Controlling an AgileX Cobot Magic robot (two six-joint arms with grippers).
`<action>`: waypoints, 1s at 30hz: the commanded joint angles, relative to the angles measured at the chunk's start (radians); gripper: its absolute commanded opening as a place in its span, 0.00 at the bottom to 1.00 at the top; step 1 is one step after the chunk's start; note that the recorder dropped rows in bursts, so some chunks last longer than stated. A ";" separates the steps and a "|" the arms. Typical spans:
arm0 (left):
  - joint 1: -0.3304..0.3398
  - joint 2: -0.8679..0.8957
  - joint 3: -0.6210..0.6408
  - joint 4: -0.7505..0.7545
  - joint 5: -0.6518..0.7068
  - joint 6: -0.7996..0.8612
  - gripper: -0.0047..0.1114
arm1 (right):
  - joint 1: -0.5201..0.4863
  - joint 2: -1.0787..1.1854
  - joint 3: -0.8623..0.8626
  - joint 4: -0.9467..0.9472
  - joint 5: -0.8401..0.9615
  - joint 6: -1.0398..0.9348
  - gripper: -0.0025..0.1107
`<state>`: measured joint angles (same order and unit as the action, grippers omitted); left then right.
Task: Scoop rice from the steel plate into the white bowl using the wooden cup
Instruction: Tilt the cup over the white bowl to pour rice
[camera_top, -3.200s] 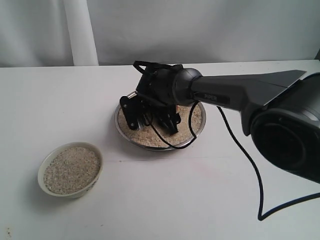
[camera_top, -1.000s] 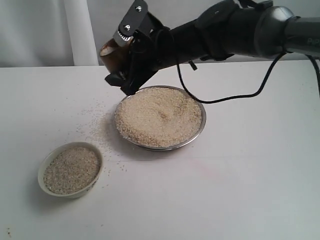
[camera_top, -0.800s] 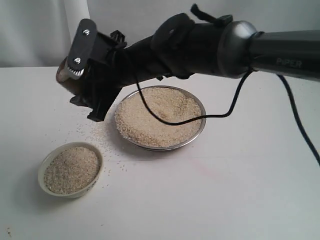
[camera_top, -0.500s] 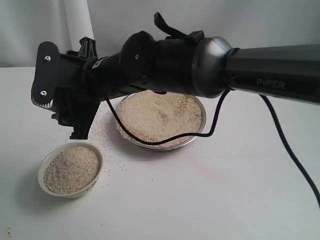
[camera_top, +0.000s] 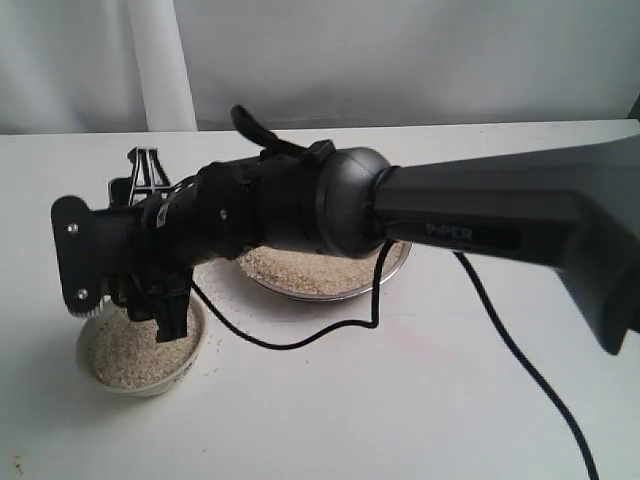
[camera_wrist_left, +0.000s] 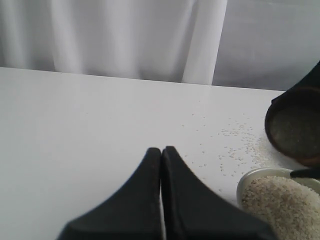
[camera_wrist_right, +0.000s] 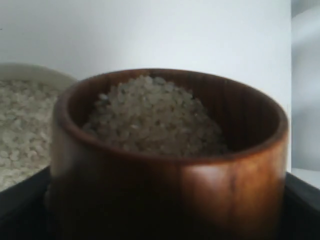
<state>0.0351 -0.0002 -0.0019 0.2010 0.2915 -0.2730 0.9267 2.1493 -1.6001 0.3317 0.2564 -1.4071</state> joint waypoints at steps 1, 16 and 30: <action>-0.005 0.000 0.002 -0.005 -0.007 -0.004 0.04 | 0.024 -0.002 -0.001 -0.150 -0.029 0.068 0.02; -0.005 0.000 0.002 -0.005 -0.007 -0.004 0.04 | 0.050 0.002 -0.001 -0.866 0.115 0.558 0.02; -0.005 0.000 0.002 -0.005 -0.007 -0.004 0.04 | 0.121 0.002 -0.001 -1.252 0.302 0.764 0.02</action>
<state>0.0351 -0.0002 -0.0019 0.2010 0.2915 -0.2730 1.0469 2.1602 -1.6001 -0.9006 0.5557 -0.6513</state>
